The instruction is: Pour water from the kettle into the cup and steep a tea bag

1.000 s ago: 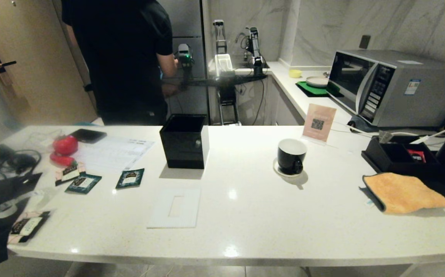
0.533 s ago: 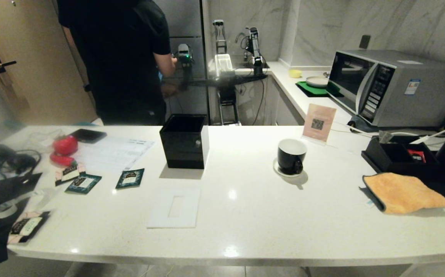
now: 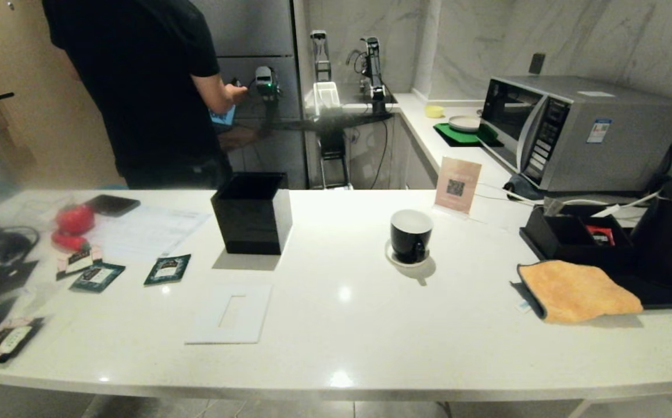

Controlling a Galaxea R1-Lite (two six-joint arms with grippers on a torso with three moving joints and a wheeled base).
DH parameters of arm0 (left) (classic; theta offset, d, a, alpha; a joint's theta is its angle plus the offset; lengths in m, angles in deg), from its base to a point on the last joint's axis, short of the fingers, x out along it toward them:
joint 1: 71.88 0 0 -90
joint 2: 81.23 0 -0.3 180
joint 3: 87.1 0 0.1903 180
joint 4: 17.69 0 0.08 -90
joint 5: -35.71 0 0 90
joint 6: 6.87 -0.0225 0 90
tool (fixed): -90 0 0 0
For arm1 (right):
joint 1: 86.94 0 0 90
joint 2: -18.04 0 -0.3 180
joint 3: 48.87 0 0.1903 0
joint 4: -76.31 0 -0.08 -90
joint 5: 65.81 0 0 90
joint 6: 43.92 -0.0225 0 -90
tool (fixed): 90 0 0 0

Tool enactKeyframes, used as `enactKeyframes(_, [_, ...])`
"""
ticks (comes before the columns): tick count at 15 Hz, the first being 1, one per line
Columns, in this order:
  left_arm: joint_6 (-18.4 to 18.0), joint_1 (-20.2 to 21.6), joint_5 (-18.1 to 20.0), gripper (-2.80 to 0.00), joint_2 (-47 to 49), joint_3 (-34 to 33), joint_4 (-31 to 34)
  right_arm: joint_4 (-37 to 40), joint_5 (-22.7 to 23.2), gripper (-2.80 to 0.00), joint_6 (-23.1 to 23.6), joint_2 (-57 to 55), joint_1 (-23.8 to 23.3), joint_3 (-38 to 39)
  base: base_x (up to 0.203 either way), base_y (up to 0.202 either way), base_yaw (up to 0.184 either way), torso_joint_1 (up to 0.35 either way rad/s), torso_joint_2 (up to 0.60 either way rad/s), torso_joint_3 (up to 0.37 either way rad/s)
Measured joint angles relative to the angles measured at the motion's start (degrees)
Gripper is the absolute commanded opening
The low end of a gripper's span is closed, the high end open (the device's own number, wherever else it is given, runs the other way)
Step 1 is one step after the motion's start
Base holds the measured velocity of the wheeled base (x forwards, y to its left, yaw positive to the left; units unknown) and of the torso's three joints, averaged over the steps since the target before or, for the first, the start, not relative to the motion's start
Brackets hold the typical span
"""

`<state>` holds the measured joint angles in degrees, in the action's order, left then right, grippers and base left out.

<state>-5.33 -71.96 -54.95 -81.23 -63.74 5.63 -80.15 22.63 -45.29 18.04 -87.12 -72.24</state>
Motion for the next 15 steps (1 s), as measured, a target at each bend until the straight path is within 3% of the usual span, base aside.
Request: enactKeyframes(15, [0.0, 0.0, -0.1, -2.80, 0.0, 0.0, 0.0, 0.0, 0.0, -2.80, 0.0, 0.0, 0.0, 0.0, 0.000, -0.194, 0.002, 0.002, 0.00, 0.003])
